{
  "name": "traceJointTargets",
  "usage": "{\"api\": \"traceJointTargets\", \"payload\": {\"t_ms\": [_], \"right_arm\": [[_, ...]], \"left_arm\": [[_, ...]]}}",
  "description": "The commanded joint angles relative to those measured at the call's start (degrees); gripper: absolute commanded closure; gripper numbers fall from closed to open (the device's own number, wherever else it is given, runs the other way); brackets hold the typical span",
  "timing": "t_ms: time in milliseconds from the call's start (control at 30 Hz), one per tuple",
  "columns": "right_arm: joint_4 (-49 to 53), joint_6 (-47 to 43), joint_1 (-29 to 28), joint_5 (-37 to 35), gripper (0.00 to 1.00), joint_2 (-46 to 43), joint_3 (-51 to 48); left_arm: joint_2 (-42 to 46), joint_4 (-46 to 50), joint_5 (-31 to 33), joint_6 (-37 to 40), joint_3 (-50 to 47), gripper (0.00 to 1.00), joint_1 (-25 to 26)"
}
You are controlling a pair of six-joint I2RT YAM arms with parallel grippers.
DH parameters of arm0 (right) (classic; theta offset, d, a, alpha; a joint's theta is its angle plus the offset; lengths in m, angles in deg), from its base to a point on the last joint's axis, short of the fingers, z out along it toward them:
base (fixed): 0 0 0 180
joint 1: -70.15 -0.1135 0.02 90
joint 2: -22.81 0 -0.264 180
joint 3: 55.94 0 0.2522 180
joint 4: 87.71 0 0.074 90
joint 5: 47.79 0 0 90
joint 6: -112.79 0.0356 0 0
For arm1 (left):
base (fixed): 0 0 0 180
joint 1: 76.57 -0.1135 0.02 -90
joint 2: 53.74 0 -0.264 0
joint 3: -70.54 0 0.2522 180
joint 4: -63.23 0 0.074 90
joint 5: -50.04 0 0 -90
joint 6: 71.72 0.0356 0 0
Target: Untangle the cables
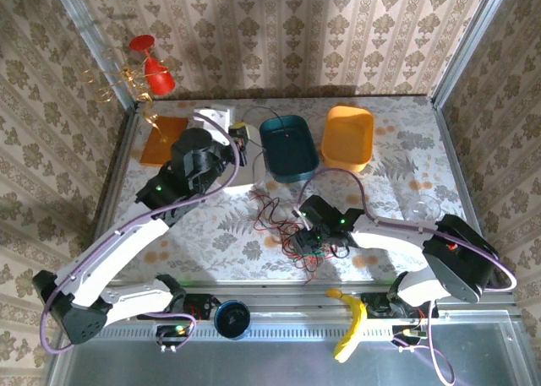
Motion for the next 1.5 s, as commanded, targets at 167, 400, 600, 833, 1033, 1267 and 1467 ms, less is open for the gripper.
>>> {"api": "traceJointTargets", "payload": {"t_ms": [167, 400, 600, 833, 1033, 1267, 1467], "right_arm": [[-1.43, 2.31, 1.95, -1.87, 0.26, -6.57, -2.78], [-0.69, 2.25, 1.87, -2.57, 0.26, -11.60, -1.61], [0.02, 2.70, 1.85, -6.35, 0.26, -16.70, -1.61], [2.50, 3.02, 1.97, -8.65, 0.25, -17.88, -0.65], [3.98, 3.13, 1.95, -9.70, 0.25, -19.70, -0.47], [5.29, 2.99, 1.98, -9.73, 0.25, -19.93, -0.47], [6.21, 2.75, 1.94, -9.73, 0.25, -19.52, -0.03]], "left_arm": [[0.23, 2.28, -0.82, -4.82, 2.80, 1.00, -9.29], [-3.61, -3.27, -2.79, -5.94, 0.80, 1.00, -15.97], [-8.62, -7.93, -5.51, -4.19, 1.84, 1.00, -17.34], [-15.12, -10.37, -1.85, -3.27, -2.90, 1.00, -19.19], [-19.69, -11.37, 0.55, -4.49, -8.91, 1.00, -19.22], [-27.66, -7.76, -3.51, -8.95, -9.79, 1.00, -19.24], [-35.29, -5.11, -2.11, -8.80, -6.17, 1.00, -19.18]]}}
